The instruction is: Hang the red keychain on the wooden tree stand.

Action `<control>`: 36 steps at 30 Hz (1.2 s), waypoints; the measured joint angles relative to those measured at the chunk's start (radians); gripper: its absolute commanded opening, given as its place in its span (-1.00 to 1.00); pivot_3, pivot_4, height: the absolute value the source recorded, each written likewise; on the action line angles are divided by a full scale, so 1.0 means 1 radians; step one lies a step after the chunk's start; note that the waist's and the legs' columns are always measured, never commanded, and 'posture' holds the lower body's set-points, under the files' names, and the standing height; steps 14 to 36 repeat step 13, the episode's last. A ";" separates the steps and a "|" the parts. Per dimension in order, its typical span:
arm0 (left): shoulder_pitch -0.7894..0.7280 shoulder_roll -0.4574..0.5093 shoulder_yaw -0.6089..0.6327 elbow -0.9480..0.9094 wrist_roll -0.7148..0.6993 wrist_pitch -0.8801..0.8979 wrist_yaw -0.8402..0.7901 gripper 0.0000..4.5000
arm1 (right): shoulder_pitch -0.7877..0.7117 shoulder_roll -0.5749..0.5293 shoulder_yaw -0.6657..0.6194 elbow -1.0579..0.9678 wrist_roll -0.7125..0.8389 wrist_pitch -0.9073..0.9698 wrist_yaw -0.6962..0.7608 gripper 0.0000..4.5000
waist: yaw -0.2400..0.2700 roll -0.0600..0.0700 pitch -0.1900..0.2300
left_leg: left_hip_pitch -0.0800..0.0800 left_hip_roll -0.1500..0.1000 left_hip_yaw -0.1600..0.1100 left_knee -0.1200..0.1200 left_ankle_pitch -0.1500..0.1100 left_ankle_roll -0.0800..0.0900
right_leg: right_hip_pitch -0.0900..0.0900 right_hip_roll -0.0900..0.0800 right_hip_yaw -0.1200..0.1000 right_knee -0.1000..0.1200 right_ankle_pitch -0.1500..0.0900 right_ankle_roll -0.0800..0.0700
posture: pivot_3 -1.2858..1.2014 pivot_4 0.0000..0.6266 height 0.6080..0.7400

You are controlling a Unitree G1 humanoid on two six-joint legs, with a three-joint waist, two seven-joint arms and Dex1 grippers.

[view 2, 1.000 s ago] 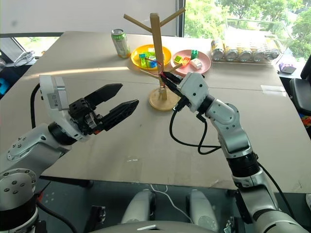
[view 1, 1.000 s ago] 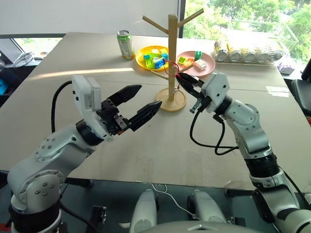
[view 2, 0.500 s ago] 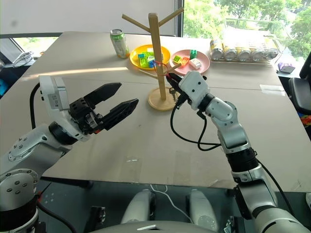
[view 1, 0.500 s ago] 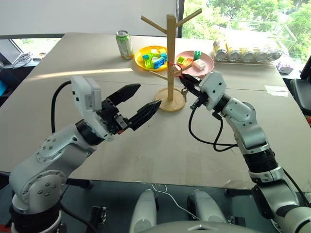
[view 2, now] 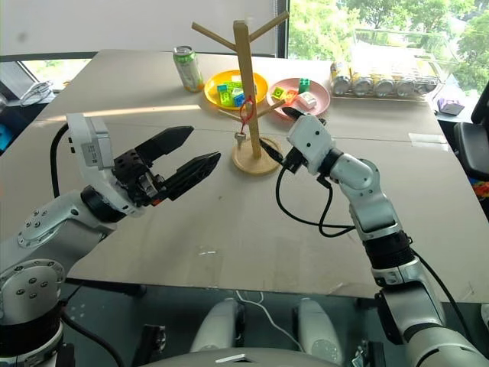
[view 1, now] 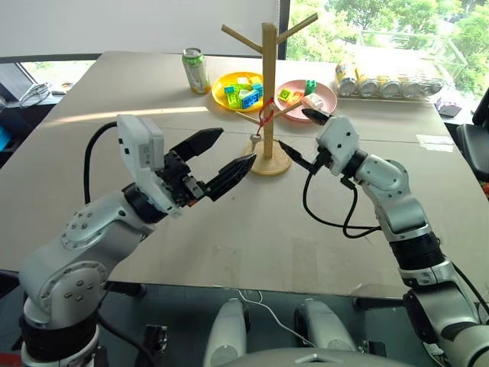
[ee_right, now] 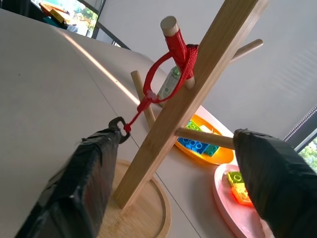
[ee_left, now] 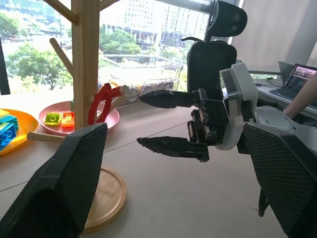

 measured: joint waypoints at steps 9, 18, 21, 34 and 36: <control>-0.081 0.239 -0.039 0.227 0.155 0.032 -0.225 1.00 | 0.071 -0.247 -0.100 -0.249 0.283 0.346 0.241 0.98 | -0.001 0.004 0.006 | 0.000 0.000 0.000 -0.001 0.000 0.000 | 0.000 0.000 0.000 0.000 0.000 0.000 | 0.03 -0.52 1.00; -0.153 0.283 -0.045 0.343 0.213 0.030 -0.329 1.00 | 0.066 -0.300 -0.152 -0.338 0.381 0.483 0.256 0.98 | -0.003 0.005 0.008 | 0.000 0.000 0.000 -0.001 0.000 0.000 | -0.001 0.001 0.000 -0.001 0.000 0.000 | 0.03 -0.52 1.00; -0.153 0.283 -0.045 0.343 0.213 0.030 -0.329 1.00 | 0.066 -0.300 -0.152 -0.338 0.381 0.483 0.256 0.98 | -0.003 0.005 0.008 | 0.000 0.000 0.000 -0.001 0.000 0.000 | -0.001 0.001 0.000 -0.001 0.000 0.000 | 0.03 -0.52 1.00; -0.153 0.283 -0.045 0.343 0.213 0.030 -0.329 1.00 | 0.066 -0.300 -0.152 -0.338 0.381 0.483 0.256 0.98 | -0.003 0.005 0.008 | 0.000 0.000 0.000 -0.001 0.000 0.000 | -0.001 0.001 0.000 -0.001 0.000 0.000 | 0.03 -0.52 1.00; -0.153 0.283 -0.045 0.343 0.213 0.030 -0.329 1.00 | 0.066 -0.300 -0.152 -0.338 0.381 0.483 0.256 0.98 | -0.003 0.005 0.008 | 0.000 0.000 0.000 -0.001 0.000 0.000 | -0.001 0.001 0.000 -0.001 0.000 0.000 | 0.03 -0.52 1.00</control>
